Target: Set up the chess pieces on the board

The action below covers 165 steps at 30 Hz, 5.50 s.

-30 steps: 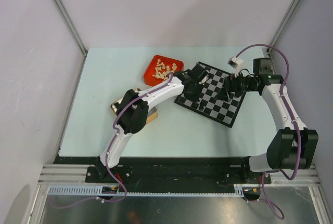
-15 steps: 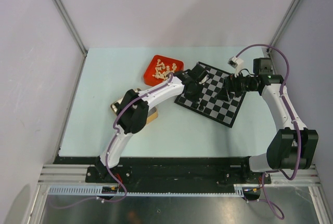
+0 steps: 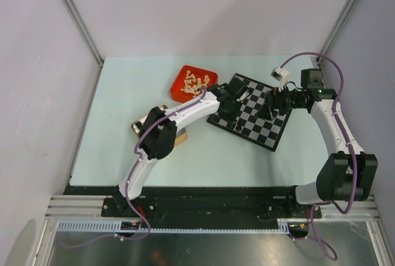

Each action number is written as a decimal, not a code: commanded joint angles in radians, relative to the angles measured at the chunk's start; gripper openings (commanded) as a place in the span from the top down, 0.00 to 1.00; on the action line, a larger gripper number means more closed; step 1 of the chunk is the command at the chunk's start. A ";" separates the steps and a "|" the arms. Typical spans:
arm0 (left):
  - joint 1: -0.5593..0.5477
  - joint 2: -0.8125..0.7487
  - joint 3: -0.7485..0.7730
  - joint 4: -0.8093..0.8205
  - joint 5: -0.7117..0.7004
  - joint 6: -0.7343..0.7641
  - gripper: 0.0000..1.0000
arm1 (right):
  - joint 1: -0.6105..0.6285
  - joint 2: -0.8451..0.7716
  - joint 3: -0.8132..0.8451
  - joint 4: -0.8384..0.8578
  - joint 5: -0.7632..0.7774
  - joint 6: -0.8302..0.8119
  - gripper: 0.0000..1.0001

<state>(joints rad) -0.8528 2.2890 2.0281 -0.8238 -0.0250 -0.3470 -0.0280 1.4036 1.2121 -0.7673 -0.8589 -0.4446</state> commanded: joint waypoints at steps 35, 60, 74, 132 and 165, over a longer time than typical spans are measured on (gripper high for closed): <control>-0.014 0.029 0.084 -0.034 -0.046 0.026 0.72 | -0.012 -0.014 0.037 0.013 -0.028 0.004 0.08; -0.011 -0.129 0.161 -0.034 -0.066 -0.023 0.55 | -0.010 -0.023 0.037 0.017 -0.031 0.007 0.08; 0.152 -0.594 -0.248 0.047 -0.199 -0.001 0.14 | 0.278 -0.019 0.093 -0.082 0.046 -0.269 0.07; 0.937 -1.425 -1.174 0.238 -0.023 0.132 0.12 | 0.985 1.072 1.032 0.186 0.589 0.098 0.58; 0.949 -1.436 -1.269 0.294 0.387 -0.049 0.12 | 0.774 0.595 0.784 0.026 0.274 -0.035 0.93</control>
<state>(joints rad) 0.0868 0.8761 0.7971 -0.5896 0.2241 -0.3531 0.7933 2.1078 2.0880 -0.6762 -0.5945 -0.4026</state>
